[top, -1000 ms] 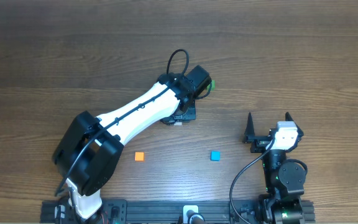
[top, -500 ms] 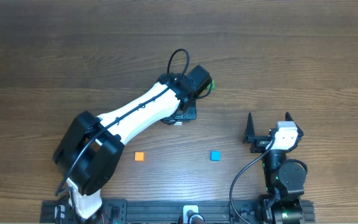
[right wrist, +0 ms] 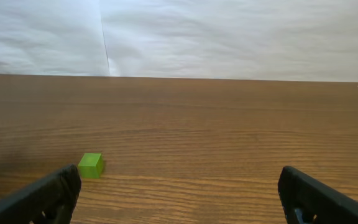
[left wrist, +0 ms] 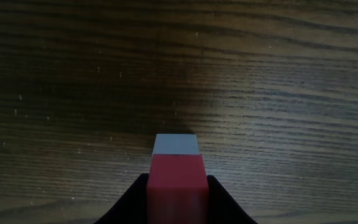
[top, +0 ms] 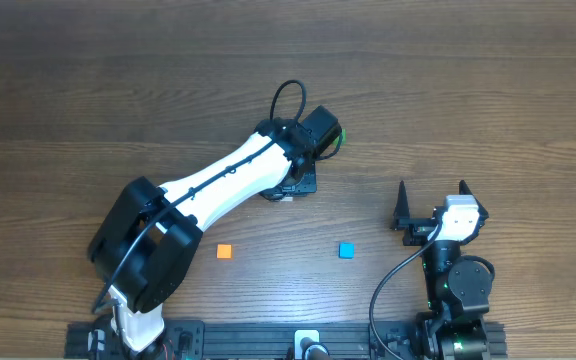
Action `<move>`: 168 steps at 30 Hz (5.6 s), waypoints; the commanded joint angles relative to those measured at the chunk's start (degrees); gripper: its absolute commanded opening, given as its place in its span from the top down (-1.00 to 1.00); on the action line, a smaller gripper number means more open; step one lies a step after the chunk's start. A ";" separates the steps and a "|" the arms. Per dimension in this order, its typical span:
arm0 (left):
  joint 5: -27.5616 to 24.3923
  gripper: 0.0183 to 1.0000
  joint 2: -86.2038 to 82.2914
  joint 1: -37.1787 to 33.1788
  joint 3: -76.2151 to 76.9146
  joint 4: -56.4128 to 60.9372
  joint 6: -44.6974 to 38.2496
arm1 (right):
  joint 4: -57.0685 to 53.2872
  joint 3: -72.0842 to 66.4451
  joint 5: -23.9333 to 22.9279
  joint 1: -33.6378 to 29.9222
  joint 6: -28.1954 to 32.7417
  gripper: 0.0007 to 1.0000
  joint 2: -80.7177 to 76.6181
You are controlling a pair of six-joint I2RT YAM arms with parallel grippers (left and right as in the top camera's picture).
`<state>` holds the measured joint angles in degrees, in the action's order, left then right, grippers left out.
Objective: Stack Cubes
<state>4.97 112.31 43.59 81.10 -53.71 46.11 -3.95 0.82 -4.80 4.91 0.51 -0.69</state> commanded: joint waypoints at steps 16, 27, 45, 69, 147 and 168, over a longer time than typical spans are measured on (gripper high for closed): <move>0.90 0.46 0.90 0.17 -0.66 0.11 -0.68 | 0.11 -0.52 0.48 -0.37 0.39 -0.99 0.37; 0.90 0.29 0.90 0.17 -0.66 0.07 -0.68 | 0.11 -0.52 0.48 -0.37 0.39 -0.99 0.37; 1.16 -0.07 -24.28 -0.96 -0.66 -13.40 -5.38 | 0.11 -0.52 0.48 -0.37 0.39 -0.99 0.37; -10.93 -0.82 -28.96 -4.50 -36.04 -2.67 -3.74 | 0.11 -0.52 0.48 -0.37 0.39 -0.98 0.37; -3.72 0.96 -24.85 -5.09 -24.52 3.45 -4.96 | 0.11 -0.52 0.48 -0.37 0.39 -0.98 0.37; 0.04 0.96 -4.15 -1.07 5.14 -5.62 -6.19 | 0.11 -0.52 0.48 -0.37 0.39 -0.99 0.37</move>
<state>4.95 107.28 41.76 85.23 -59.96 40.34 -3.95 0.82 -4.80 4.91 0.51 -0.69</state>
